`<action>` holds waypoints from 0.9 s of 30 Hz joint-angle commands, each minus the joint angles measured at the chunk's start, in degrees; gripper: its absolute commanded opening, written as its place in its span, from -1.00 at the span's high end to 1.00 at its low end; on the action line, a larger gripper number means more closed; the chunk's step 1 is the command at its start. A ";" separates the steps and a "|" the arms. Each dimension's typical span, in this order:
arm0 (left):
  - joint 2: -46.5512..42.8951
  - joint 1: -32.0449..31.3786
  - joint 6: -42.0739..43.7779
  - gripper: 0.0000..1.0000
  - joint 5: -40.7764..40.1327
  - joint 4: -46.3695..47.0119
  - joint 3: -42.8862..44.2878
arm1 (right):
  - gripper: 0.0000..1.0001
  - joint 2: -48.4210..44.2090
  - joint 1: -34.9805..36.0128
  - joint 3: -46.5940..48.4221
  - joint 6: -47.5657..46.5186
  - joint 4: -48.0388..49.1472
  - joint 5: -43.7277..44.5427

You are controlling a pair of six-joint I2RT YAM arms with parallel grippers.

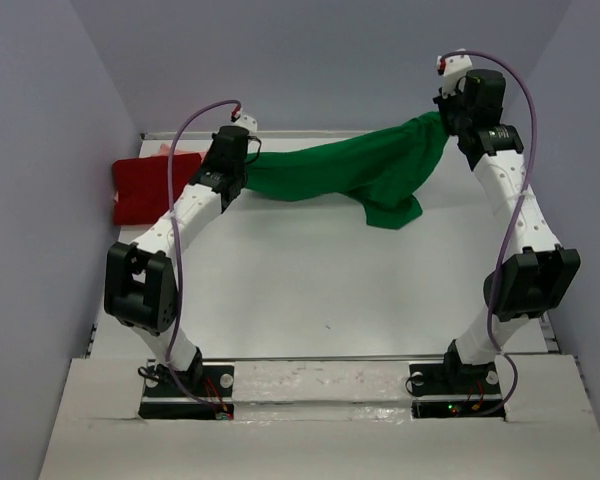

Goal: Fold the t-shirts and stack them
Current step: Move the tshirt to the center of the board

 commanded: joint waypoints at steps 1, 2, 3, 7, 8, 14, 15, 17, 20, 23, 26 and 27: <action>-4.58 0.50 -0.04 1.00 -2.08 0.54 4.68 | 1.00 -0.62 -0.69 6.98 0.24 6.55 1.60; -5.02 0.67 0.40 1.00 -2.43 0.63 5.90 | 1.00 -0.88 -0.69 7.60 -0.02 6.64 1.25; -5.28 0.93 0.49 1.00 -2.43 0.54 6.79 | 1.00 -1.14 -0.69 8.22 -0.20 6.47 1.07; -6.34 1.99 1.28 1.00 -2.70 -0.60 13.10 | 1.00 -3.77 -0.69 8.76 -0.47 6.11 -0.16; -6.69 2.08 1.37 1.00 -2.70 -1.56 14.25 | 1.00 -4.56 -0.69 8.49 -0.64 6.11 -0.34; -10.73 2.17 2.16 1.00 -2.87 -2.45 18.48 | 1.00 -12.65 -0.69 5.50 -0.90 6.02 -3.06; -11.17 2.17 2.42 1.00 -2.79 -2.62 18.66 | 1.00 -13.44 -0.69 5.50 -0.90 5.94 -3.15; -13.02 2.17 2.86 1.00 -2.43 -3.15 19.10 | 1.00 -15.55 -0.69 5.59 -0.99 5.32 -3.33; -15.73 2.17 3.22 1.00 -2.26 -3.15 18.40 | 1.00 -17.92 -0.69 5.76 -0.99 4.01 -3.59; -17.24 2.17 4.36 1.00 -2.87 -2.80 17.61 | 1.00 -19.33 -0.69 5.15 -0.73 3.39 -3.68; -18.82 2.34 5.41 1.00 -3.66 -2.18 16.82 | 1.00 -20.22 -0.69 4.97 -0.47 3.13 -3.59; -19.00 2.34 5.42 1.00 -3.66 -2.18 16.82 | 1.00 -20.30 -0.69 4.89 -0.38 3.21 -3.59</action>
